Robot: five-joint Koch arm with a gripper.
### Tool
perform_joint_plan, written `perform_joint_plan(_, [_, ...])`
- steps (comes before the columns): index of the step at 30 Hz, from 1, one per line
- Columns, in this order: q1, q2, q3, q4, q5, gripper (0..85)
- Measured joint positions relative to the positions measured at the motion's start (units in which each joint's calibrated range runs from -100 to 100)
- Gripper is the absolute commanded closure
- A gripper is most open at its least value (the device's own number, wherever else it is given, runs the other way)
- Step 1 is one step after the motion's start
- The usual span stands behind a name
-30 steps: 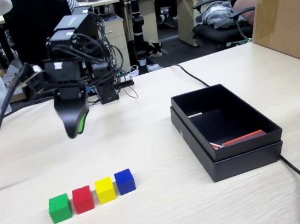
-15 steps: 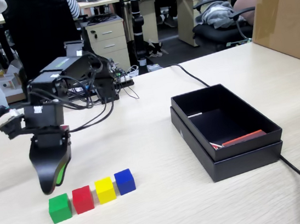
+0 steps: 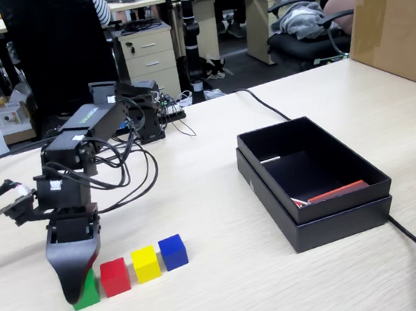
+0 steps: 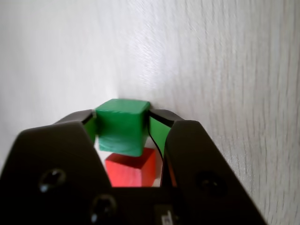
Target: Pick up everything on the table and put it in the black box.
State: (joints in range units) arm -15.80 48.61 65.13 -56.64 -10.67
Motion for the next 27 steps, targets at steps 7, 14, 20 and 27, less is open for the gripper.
perform_joint_plan(7, [-0.29,0.13,2.56,-1.08,-0.15,80.9])
perform_joint_plan(14, [-0.88,-26.02,-13.42,-11.07,0.20,80.9])
perform_joint_plan(20, [1.86,-61.10,-25.92,-14.17,0.24,80.9])
perform_joint_plan(27, [14.85,-82.85,-39.80,-15.41,4.98,73.9])
